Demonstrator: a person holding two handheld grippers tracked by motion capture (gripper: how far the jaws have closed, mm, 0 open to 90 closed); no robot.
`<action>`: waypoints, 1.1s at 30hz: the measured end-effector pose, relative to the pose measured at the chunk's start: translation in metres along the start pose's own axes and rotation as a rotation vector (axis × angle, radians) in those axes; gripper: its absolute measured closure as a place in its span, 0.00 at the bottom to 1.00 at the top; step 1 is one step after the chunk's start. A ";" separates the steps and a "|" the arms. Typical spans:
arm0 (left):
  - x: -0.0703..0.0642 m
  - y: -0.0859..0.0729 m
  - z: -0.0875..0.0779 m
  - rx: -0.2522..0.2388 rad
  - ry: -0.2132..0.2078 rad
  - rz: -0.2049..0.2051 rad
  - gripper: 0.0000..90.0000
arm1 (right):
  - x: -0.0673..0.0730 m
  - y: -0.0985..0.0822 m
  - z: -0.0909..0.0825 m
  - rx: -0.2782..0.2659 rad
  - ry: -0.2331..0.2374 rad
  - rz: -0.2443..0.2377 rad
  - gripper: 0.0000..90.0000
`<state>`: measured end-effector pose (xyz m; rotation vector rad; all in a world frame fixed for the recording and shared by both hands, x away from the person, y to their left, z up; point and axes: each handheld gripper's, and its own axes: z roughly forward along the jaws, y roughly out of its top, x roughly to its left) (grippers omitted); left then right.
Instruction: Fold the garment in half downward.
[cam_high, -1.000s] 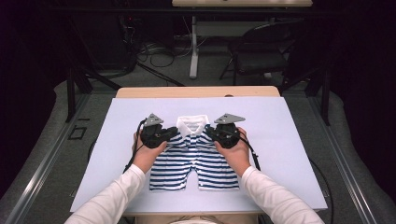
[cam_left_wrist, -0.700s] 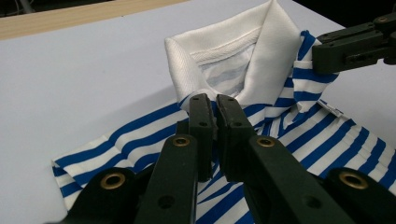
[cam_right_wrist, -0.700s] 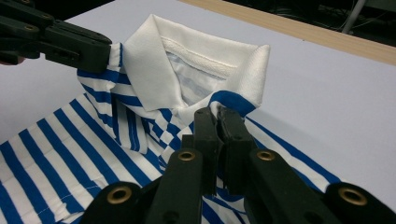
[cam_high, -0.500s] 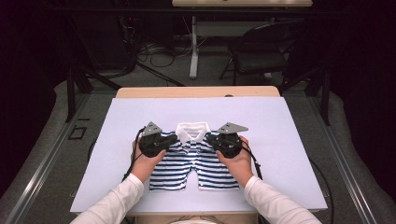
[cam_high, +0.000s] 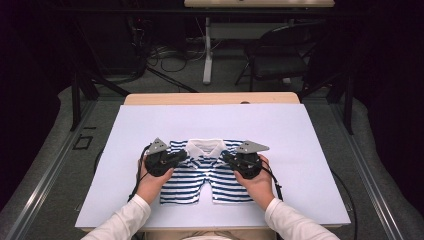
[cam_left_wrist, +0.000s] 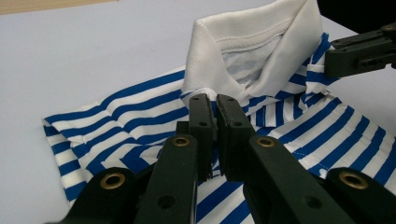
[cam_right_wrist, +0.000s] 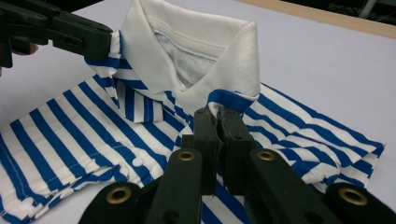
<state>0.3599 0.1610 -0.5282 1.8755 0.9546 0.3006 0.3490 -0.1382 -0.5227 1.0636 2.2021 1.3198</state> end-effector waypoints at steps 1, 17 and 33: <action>0.000 -0.001 -0.001 0.001 0.002 -0.001 0.95 | 0.001 -0.001 -0.001 0.003 0.001 0.002 0.96; -0.003 -0.017 -0.012 0.017 -0.018 -0.011 0.95 | 0.000 -0.018 -0.011 0.015 0.016 0.037 0.96; -0.014 -0.032 -0.024 0.028 -0.040 -0.010 0.95 | 0.008 -0.030 -0.023 0.020 0.046 0.046 0.96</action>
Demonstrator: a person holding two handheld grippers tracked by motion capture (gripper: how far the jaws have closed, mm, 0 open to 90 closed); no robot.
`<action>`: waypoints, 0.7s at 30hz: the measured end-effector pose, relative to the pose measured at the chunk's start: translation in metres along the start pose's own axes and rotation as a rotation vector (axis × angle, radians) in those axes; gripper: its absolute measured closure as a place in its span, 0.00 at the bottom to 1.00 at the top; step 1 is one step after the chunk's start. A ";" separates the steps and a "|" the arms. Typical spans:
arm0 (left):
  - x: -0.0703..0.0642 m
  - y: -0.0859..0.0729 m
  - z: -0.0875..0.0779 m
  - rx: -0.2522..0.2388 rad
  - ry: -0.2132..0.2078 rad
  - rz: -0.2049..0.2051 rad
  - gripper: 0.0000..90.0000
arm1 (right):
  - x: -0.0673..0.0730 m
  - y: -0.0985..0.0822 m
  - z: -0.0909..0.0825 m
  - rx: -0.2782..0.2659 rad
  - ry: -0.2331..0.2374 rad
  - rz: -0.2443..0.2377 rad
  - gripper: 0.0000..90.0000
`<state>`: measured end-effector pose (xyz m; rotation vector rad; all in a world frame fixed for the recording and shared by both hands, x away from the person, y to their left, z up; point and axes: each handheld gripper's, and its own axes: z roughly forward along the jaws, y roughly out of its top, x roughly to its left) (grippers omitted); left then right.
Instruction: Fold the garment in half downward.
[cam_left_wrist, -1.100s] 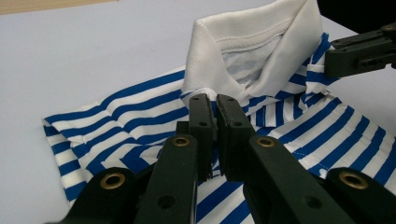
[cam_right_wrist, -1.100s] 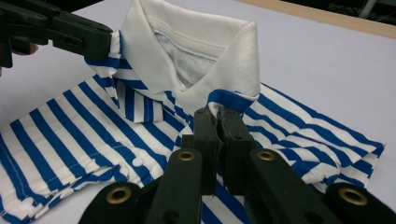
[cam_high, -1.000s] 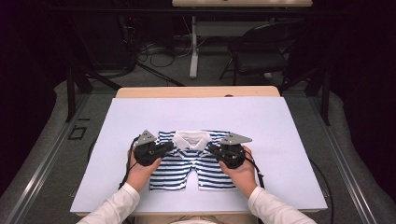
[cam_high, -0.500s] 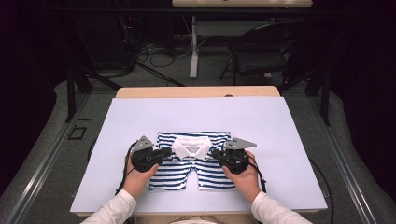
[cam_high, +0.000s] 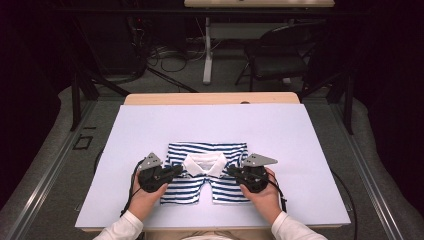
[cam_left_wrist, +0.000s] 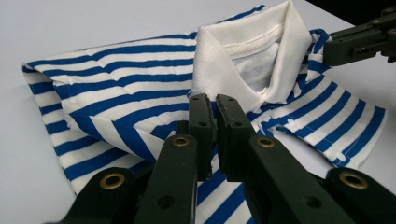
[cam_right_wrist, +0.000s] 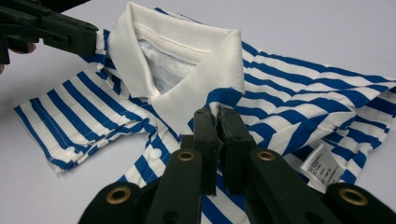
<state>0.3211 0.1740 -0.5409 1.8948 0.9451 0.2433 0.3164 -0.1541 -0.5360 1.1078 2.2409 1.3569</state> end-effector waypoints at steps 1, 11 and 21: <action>0.000 -0.001 0.000 -0.001 -0.001 0.001 0.95 | 0.000 -0.001 0.000 -0.002 0.001 0.001 0.96; -0.001 -0.008 -0.001 0.018 -0.015 -0.013 0.94 | 0.000 -0.012 -0.002 0.026 0.003 0.011 0.96; -0.001 -0.013 -0.004 0.029 -0.020 -0.017 0.93 | 0.002 -0.019 -0.003 0.048 0.013 0.017 0.95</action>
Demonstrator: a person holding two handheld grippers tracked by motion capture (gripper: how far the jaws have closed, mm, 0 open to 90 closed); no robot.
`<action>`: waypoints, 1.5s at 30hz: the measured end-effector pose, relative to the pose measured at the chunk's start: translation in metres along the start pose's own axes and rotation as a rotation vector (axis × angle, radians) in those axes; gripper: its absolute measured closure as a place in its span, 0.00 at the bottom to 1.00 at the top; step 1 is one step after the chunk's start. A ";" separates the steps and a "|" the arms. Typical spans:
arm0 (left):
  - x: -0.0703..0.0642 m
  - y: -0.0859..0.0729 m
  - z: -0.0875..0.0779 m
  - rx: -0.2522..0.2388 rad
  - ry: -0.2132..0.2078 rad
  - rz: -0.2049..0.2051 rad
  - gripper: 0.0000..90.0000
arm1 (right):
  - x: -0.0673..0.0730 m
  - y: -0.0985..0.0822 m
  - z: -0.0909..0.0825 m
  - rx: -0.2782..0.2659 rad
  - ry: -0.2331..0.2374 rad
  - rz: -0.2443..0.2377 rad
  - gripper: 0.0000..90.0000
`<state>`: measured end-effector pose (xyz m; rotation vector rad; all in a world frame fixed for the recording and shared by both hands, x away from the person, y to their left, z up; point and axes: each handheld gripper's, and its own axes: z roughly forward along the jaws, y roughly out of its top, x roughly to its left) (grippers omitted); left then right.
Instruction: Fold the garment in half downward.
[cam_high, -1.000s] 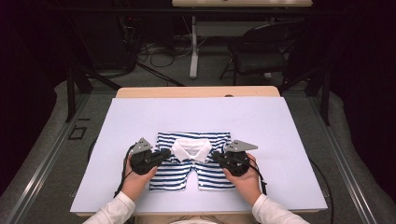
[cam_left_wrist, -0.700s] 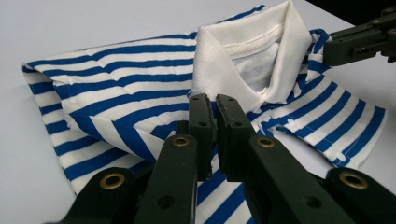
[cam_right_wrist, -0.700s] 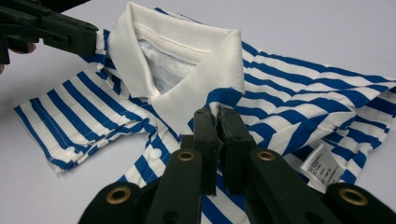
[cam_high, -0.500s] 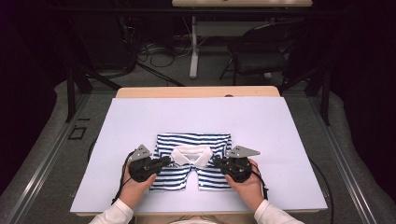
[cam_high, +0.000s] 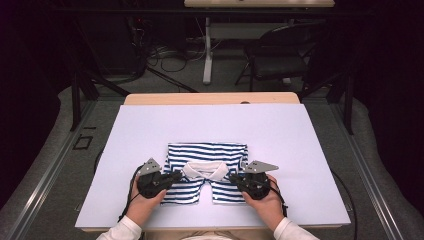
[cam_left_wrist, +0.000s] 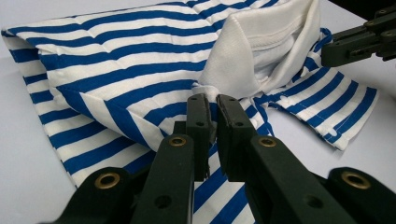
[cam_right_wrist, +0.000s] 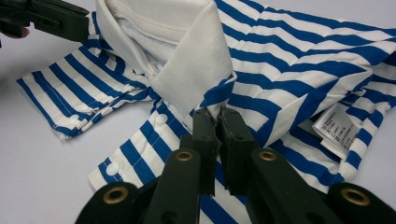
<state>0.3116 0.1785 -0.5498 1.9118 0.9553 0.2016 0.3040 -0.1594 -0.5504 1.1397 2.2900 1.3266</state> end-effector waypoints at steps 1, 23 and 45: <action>0.000 0.000 0.000 0.002 -0.001 0.001 0.93 | 0.000 0.000 0.000 0.002 0.000 0.000 0.95; -0.006 -0.014 -0.009 0.029 -0.021 -0.013 0.87 | 0.005 -0.007 -0.006 0.022 0.017 0.007 0.90; -0.012 -0.019 -0.019 -0.007 0.016 0.019 0.54 | 0.001 -0.017 -0.027 0.007 -0.016 0.013 0.66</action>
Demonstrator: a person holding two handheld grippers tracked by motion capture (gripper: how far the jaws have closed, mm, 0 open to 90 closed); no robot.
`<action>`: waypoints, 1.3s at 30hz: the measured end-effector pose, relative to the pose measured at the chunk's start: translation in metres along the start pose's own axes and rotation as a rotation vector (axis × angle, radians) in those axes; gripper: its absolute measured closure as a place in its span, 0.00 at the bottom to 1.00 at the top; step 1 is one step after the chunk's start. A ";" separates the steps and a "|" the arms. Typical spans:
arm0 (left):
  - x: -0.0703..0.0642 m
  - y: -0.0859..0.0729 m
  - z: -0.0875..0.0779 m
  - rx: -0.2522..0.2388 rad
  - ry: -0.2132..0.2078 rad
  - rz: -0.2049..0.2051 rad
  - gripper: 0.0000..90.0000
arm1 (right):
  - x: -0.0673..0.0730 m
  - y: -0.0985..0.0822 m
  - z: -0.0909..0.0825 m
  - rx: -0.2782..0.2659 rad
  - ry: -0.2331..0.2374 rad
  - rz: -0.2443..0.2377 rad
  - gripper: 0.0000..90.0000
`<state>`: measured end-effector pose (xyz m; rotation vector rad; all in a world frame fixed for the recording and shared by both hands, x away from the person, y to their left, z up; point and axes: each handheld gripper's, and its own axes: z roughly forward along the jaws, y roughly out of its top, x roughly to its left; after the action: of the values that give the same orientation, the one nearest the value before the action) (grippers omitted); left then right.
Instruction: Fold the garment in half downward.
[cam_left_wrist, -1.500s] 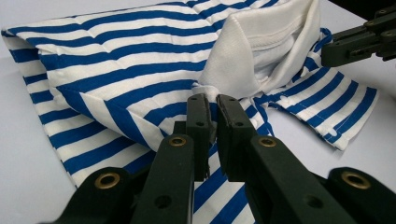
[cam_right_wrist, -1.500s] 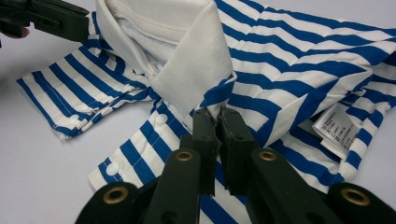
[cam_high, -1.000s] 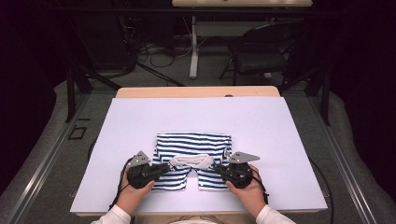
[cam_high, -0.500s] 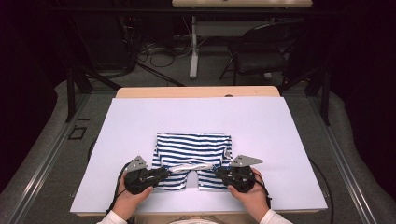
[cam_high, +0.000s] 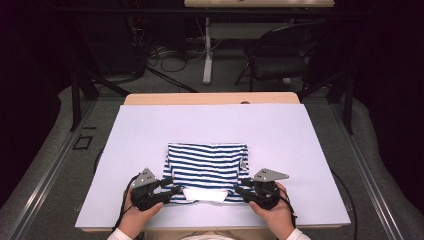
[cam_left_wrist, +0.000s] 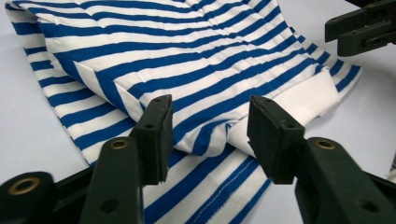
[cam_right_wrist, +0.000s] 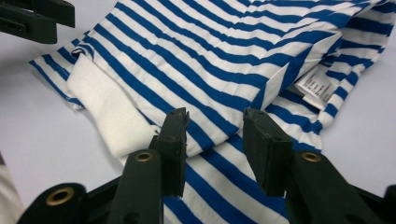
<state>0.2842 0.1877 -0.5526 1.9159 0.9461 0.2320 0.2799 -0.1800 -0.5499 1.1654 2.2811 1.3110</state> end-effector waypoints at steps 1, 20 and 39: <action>0.001 0.000 0.000 -0.001 0.004 0.002 0.53 | 0.000 0.000 0.000 -0.004 -0.005 -0.001 0.65; 0.006 0.000 0.002 -0.010 0.035 -0.002 0.45 | 0.002 0.001 0.009 -0.054 -0.005 -0.047 0.48; 0.004 0.008 -0.001 -0.017 0.044 -0.012 0.45 | 0.006 0.004 0.010 -0.094 0.002 -0.092 0.41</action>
<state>0.2906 0.1891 -0.5470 1.8956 0.9812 0.2752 0.2839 -0.1682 -0.5509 1.0170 2.2209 1.3690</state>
